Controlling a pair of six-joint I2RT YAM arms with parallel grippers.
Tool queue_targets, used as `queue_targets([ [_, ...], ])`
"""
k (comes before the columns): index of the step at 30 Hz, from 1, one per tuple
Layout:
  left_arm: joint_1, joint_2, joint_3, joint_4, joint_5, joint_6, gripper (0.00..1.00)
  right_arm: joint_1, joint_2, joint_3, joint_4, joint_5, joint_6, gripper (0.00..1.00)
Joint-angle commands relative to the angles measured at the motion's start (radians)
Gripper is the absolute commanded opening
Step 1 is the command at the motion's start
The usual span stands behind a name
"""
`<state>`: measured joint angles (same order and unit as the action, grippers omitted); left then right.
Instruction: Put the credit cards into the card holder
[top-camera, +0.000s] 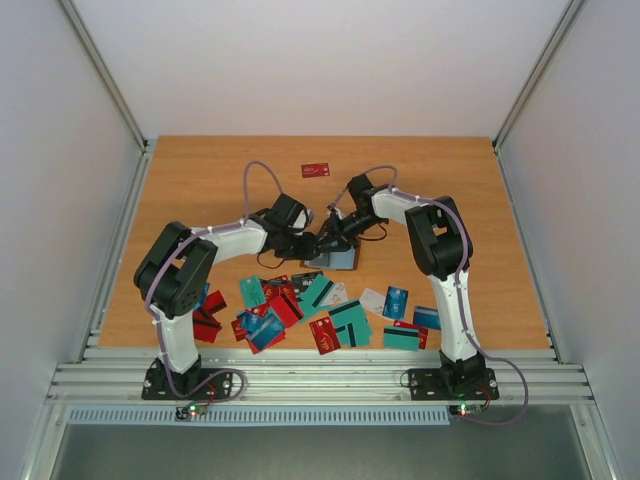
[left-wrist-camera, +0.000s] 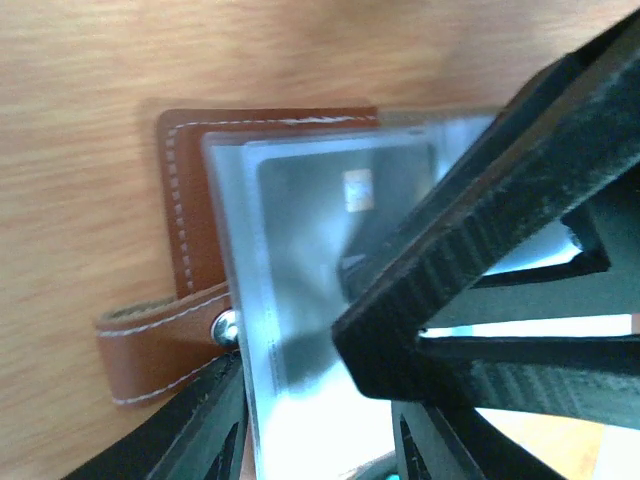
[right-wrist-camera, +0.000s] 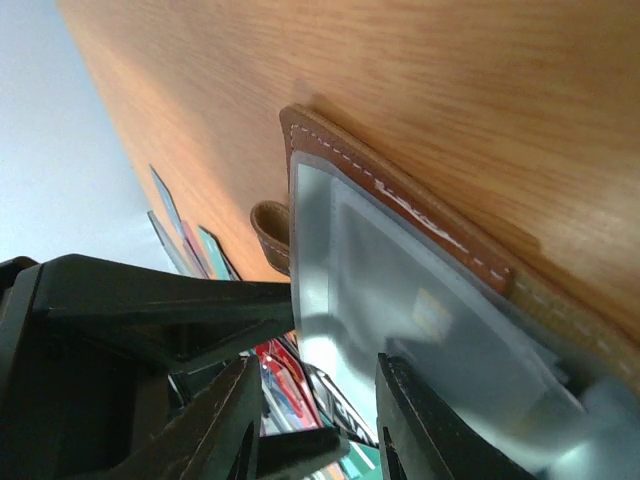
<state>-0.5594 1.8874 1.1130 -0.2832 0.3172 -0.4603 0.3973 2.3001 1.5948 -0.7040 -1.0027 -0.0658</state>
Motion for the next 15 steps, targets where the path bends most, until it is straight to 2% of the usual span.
queue_targets([
  [1,0.012,0.024,0.017,-0.020,-0.269,0.019,0.42,0.000,0.025,-0.025,-0.061,0.093,-0.023,0.34],
  [5,0.013,0.028,0.047,-0.027,-0.362,0.013,0.45,0.000,0.027,-0.025,-0.083,0.098,-0.042,0.34],
  [12,0.039,0.081,0.151,-0.052,-0.373,-0.013,0.48,0.000,0.041,-0.009,-0.116,0.102,-0.063,0.34],
  [15,0.067,0.109,0.205,-0.048,-0.323,-0.016,0.48,0.000,0.045,0.010,-0.125,0.102,-0.061,0.34],
])
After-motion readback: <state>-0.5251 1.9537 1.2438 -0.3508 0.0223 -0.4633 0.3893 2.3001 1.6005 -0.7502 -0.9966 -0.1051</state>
